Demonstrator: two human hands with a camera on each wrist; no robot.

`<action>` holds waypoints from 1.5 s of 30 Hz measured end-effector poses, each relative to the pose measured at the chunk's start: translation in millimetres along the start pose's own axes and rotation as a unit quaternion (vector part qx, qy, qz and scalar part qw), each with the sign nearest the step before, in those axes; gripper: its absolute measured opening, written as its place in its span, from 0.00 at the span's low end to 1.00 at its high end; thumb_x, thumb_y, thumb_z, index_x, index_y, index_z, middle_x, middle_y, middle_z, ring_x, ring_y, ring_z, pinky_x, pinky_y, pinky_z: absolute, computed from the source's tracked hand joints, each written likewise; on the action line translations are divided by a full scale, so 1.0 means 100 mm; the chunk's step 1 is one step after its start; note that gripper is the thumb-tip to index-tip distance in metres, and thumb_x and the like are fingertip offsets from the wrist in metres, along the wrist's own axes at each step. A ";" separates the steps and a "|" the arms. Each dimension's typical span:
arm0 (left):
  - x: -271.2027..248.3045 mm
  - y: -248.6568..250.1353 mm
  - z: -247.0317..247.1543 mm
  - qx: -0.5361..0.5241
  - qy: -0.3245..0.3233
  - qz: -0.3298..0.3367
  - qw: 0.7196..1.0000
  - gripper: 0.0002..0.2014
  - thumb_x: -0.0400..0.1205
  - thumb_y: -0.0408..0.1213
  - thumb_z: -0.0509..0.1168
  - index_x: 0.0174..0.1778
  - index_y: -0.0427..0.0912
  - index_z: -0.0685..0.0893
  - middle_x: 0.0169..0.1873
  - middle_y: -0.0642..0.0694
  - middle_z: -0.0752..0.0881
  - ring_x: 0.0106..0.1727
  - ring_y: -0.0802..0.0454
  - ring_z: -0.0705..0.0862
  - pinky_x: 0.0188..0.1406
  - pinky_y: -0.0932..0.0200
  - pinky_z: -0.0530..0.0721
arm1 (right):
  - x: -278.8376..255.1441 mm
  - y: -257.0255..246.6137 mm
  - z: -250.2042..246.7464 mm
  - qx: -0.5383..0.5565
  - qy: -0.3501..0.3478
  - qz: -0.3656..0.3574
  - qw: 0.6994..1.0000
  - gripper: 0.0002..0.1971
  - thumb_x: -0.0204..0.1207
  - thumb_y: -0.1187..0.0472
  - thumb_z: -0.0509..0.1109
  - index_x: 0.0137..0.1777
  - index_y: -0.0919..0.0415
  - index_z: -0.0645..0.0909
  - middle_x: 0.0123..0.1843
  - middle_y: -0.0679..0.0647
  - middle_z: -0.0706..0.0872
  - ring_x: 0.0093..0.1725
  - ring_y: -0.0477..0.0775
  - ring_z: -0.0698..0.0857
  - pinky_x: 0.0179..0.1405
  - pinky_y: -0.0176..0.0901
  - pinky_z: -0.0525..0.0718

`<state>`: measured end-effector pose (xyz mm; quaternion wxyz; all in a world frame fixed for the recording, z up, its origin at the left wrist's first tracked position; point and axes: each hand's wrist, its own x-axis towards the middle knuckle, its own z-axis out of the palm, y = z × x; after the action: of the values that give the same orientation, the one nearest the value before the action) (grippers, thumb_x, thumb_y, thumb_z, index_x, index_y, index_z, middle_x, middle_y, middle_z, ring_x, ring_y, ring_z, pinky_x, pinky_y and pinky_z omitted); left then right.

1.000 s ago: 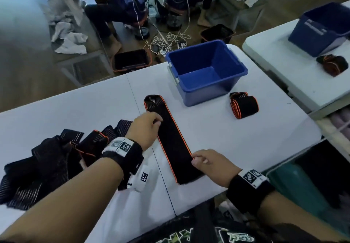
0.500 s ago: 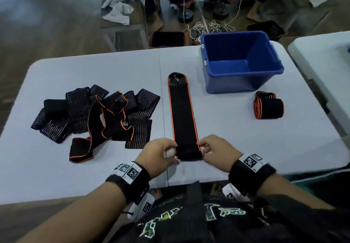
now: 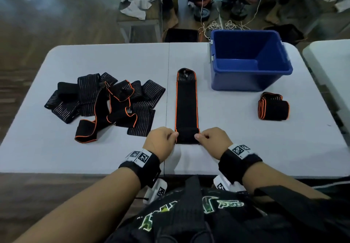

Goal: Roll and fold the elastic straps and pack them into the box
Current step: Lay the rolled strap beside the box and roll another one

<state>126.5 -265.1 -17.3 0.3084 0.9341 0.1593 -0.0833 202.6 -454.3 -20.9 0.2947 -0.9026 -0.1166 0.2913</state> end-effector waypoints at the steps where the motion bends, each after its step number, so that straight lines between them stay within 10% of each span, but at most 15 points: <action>1: 0.01 0.02 0.01 0.001 0.005 -0.014 1.000 0.20 0.88 0.47 0.61 0.33 0.42 0.87 0.32 0.47 0.87 0.39 0.50 0.84 0.41 0.57 0.75 | 0.02 0.00 0.01 0.002 0.003 0.010 1.000 0.26 0.82 0.48 0.65 0.29 0.68 0.72 0.28 0.57 0.71 0.29 0.54 0.70 0.33 0.46 0.69; 8: 0.11 0.10 0.01 0.015 -0.004 -0.075 0.997 0.20 0.86 0.48 0.64 0.36 0.38 0.88 0.35 0.44 0.89 0.41 0.47 0.86 0.42 0.56 0.80 | 0.12 -0.14 -0.03 -0.030 -0.001 0.098 0.995 0.26 0.79 0.49 0.71 0.23 0.60 0.69 0.23 0.54 0.71 0.27 0.55 0.74 0.33 0.42 0.75; 11: 0.11 0.09 0.02 0.017 0.005 -0.064 0.998 0.13 0.85 0.47 0.66 0.44 0.40 0.86 0.41 0.46 0.89 0.46 0.48 0.86 0.50 0.51 0.85 | 0.11 -0.17 0.00 -0.049 0.014 0.083 0.995 0.15 0.78 0.51 0.72 0.38 0.60 0.76 0.32 0.53 0.78 0.38 0.58 0.82 0.38 0.44 0.78; 14: 0.12 0.04 0.04 0.004 0.022 -0.013 1.000 0.07 0.82 0.43 0.69 0.53 0.47 0.81 0.53 0.51 0.80 0.52 0.50 0.80 0.54 0.51 0.82 | 0.04 -0.18 0.04 -0.047 0.045 0.029 0.997 0.12 0.79 0.56 0.72 0.55 0.55 0.71 0.50 0.54 0.79 0.46 0.56 0.82 0.44 0.47 0.79; 22: 0.14 -0.06 0.07 0.126 -0.009 0.158 0.979 0.09 0.85 0.34 0.63 0.53 0.42 0.89 0.56 0.48 0.83 0.52 0.43 0.80 0.51 0.49 0.84 | -0.01 -0.24 0.14 -0.233 0.060 -0.097 0.966 0.13 0.76 0.71 0.64 0.57 0.58 0.80 0.58 0.55 0.75 0.54 0.59 0.75 0.49 0.54 0.85; 27: 0.10 -0.14 0.05 0.069 -0.027 0.164 0.984 0.21 0.78 0.51 0.75 0.61 0.41 0.87 0.60 0.49 0.84 0.62 0.48 0.79 0.65 0.55 0.79 | -0.05 -0.15 0.20 -0.206 0.047 -0.112 0.971 0.17 0.84 0.53 0.64 0.68 0.59 0.81 0.66 0.53 0.78 0.62 0.60 0.79 0.61 0.53 0.81; 32: 0.13 -0.17 0.05 0.081 -0.016 0.173 0.982 0.18 0.77 0.43 0.76 0.61 0.44 0.84 0.59 0.50 0.84 0.59 0.47 0.80 0.61 0.54 0.80 | -0.08 -0.09 0.17 -0.222 0.019 -0.105 0.969 0.31 0.79 0.51 0.72 0.81 0.54 0.68 0.77 0.49 0.72 0.70 0.56 0.74 0.69 0.51 0.78; 40: 0.15 -0.05 -0.02 -0.042 0.009 0.067 0.997 0.09 0.82 0.42 0.71 0.57 0.46 0.87 0.47 0.51 0.85 0.49 0.54 0.82 0.50 0.61 0.76 | 0.03 -0.15 0.06 -0.050 0.045 -0.051 0.996 0.14 0.82 0.58 0.69 0.67 0.53 0.83 0.57 0.53 0.83 0.57 0.55 0.82 0.56 0.43 0.76; 45: 0.28 -0.01 -0.02 -0.063 -0.027 -0.008 0.998 0.10 0.86 0.44 0.65 0.45 0.43 0.87 0.40 0.47 0.89 0.45 0.50 0.86 0.41 0.60 0.78 | 0.15 -0.15 0.06 0.062 0.069 0.024 0.995 0.04 0.77 0.58 0.73 0.49 0.56 0.86 0.40 0.55 0.88 0.43 0.60 0.89 0.52 0.56 0.89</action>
<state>152.5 -256.7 -23.5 0.3700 0.9090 0.1633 -0.1006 210.4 -433.8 -22.3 0.3505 -0.9031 -0.0559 0.2418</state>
